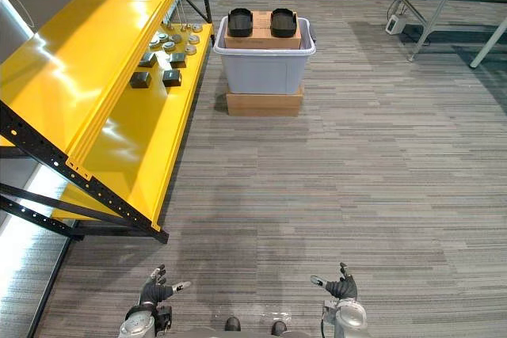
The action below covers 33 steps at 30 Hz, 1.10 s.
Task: Walk over and take plastic housings, then place them on the shelf
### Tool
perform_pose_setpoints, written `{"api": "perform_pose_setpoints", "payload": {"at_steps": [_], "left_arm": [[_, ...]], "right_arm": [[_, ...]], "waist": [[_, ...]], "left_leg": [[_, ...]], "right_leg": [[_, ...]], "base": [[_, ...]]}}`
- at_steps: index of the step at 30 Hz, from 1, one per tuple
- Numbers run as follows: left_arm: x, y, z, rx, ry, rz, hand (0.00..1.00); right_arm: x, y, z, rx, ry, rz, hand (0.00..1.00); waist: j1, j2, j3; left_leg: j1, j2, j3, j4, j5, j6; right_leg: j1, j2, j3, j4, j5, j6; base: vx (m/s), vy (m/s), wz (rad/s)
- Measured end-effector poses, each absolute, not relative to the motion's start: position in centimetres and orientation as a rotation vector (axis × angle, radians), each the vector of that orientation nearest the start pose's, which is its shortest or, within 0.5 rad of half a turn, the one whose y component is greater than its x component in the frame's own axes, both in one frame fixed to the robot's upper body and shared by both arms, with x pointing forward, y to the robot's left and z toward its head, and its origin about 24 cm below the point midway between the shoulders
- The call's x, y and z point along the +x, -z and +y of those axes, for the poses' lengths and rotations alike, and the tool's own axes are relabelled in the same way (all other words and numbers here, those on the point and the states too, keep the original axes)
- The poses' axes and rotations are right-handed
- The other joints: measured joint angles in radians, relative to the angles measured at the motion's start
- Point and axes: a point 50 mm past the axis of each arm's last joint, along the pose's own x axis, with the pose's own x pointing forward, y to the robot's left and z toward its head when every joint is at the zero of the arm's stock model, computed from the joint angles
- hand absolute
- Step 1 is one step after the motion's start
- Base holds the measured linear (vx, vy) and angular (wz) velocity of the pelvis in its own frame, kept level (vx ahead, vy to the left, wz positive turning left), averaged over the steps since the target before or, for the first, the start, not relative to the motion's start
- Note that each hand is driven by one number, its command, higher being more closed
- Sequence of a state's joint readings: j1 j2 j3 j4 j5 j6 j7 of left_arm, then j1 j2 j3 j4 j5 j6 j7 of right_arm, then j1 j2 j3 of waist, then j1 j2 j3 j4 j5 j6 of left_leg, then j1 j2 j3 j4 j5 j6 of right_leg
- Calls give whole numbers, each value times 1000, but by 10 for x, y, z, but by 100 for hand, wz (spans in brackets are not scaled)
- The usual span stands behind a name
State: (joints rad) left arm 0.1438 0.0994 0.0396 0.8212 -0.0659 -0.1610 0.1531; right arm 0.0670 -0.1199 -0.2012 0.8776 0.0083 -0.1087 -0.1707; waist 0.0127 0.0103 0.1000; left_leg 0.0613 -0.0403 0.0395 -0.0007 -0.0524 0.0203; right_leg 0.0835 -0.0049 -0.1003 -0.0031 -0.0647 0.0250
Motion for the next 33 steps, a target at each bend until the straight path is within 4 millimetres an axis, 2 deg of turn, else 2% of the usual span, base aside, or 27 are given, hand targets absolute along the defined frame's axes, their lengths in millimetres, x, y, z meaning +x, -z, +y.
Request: {"api": "perform_pose_setpoints", "payload": {"at_steps": [5, 12, 20, 24, 27, 29, 30, 31, 32, 33], "left_arm": [[121, 130, 213, 73, -325, 782, 0], [118, 130, 213, 73, -327, 788, 0], [133, 119, 214, 66, -330, 710, 0], [136, 117, 215, 58, -336, 693, 0], [139, 112, 217, 43, -354, 668, 0], [144, 107, 217, 30, -357, 633, 0], [146, 105, 217, 30, -357, 623, 0], [146, 104, 219, 33, -359, 616, 0], [143, 105, 220, 37, -362, 625, 0], [142, 105, 220, 39, -362, 625, 0]], "right_arm": [[135, 128, -242, -81, 455, 814, 0], [135, 127, -244, -73, 467, 814, 0], [141, 125, -244, -39, 483, 796, 0], [152, 121, -246, -23, 496, 767, 0], [163, 115, -251, -22, 513, 734, 0], [168, 110, -259, -42, 520, 717, 0], [167, 110, -260, -45, 521, 720, 0], [167, 111, -260, -44, 520, 731, 0], [167, 111, -258, -41, 516, 736, 0], [167, 111, -258, -39, 514, 740, 0]], "waist": [[-1, 6, 3], [-1, 9, 2], [0, 7, 4], [1, 8, 10], [4, 20, 28], [1, 40, 46], [0, 36, 53], [6, 33, 58], [3, 32, 63], [1, 30, 65]], "left_leg": [[1, -1, 3, -1, 0, 1], [3, 0, 4, -24, 8, -1], [-1, -3, 7, -23, 6, 1], [-60, 0, 26, 77, -54, 20], [-107, 8, 46, 184, -130, 29], [-156, 11, 53, 291, -209, 41], [-155, 8, 57, 308, -224, 47], [-151, 2, 62, 332, -251, 53], [-135, 0, 61, 344, -264, 62], [-123, 0, 61, 344, -272, 61]], "right_leg": [[-3, -1, 1, 2, 0, -1], [-17, 2, 4, -3, 4, -6], [-18, 0, 8, -9, 4, -6], [-37, -1, 25, -5, 3, -6], [-58, 1, 50, 22, -18, 12], [-140, -12, 48, 218, -129, 49], [-166, -20, 45, 284, -158, 61], [-235, -41, 26, 440, -191, 72], [-292, -62, -10, 577, -214, 69], [-308, -74, -29, 613, -224, 65]], "base": [[-56, 3, -3], [-23, -3, -1], [39, 8, -2], [29, 18, -15], [12, 58, -25], [10, 73, -6], [63, 127, -10], [147, 131, -9], [196, 126, -7], [268, 73, 5]]}}
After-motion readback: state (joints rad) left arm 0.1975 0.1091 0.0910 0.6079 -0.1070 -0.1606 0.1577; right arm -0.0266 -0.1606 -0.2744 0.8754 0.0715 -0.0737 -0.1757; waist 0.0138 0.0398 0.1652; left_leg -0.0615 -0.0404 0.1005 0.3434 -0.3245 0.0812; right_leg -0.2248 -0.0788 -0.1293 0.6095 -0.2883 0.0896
